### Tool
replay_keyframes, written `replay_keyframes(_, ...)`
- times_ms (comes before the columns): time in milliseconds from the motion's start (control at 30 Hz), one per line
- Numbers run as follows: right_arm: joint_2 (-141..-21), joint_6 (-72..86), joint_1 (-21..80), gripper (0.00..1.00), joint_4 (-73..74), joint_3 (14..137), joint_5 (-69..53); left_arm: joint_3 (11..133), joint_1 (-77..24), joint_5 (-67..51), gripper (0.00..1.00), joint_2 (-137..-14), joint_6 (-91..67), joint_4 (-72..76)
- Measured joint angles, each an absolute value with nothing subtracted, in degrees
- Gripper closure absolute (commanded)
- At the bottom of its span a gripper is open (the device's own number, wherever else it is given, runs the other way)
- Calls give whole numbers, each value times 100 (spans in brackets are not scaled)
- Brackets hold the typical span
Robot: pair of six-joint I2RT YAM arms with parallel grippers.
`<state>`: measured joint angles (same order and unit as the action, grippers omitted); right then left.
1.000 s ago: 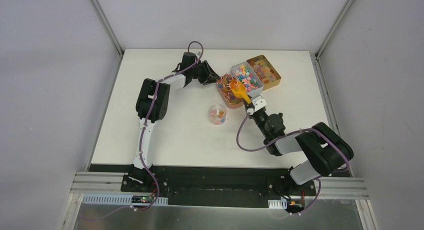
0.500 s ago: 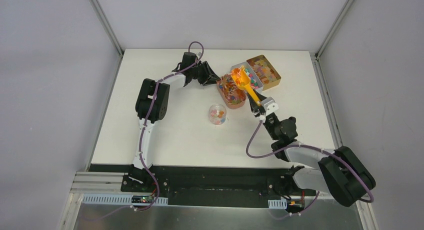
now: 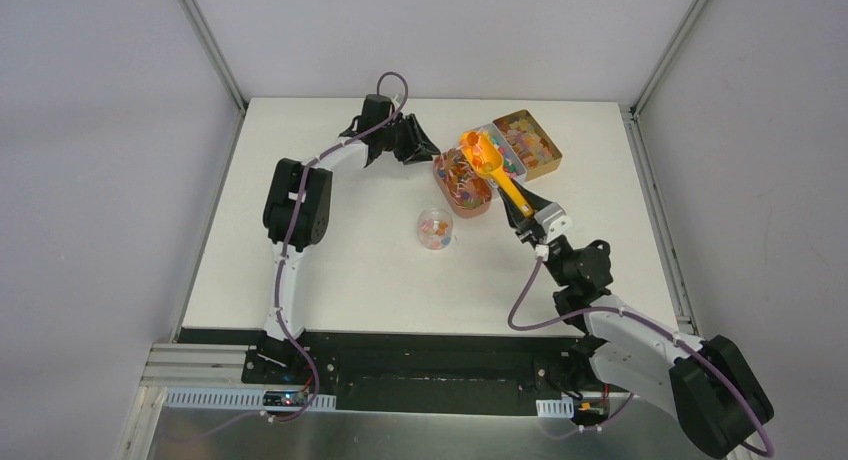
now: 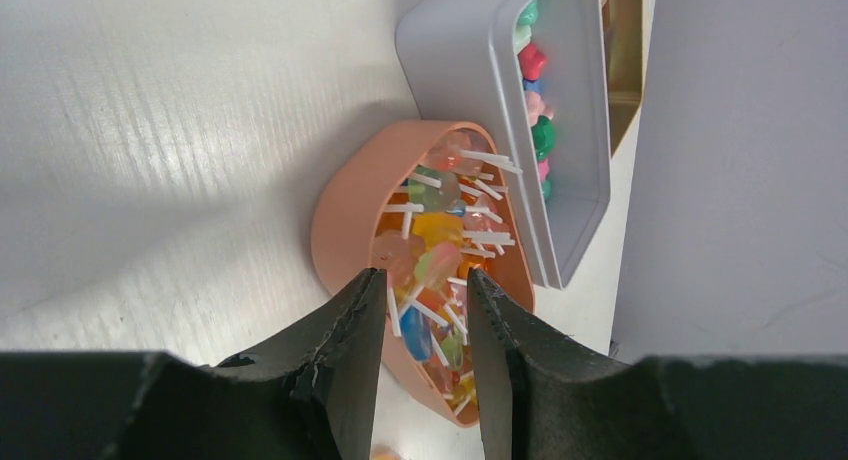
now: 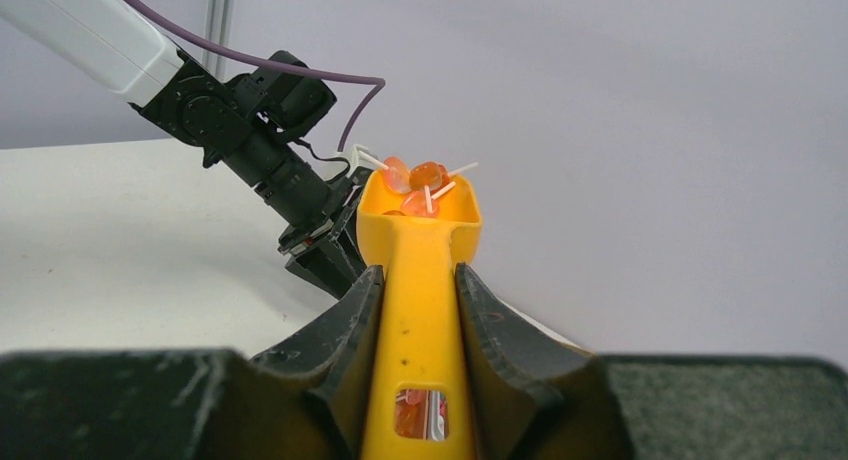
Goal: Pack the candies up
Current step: Place the fake candies in the packing bottle.
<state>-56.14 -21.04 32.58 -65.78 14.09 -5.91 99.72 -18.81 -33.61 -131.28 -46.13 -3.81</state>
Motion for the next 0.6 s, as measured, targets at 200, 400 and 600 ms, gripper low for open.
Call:
replay_keyframes(200,-5004,-2086,3258,100,-6340,1339,-808,9939,-1876,-3140,58,-12639,-4244,-744)
replay_keyframes(400,-4504,-2067,3258,100,-5837,1339,-993,9872,-1785,-2950,39,-11977,-3865,-1094)
replay_keyframes(600,-4182,-2058,3262,100,-5188,1339,-1151,9824,-1487,-2783,1,-11187,-3339,-1653)
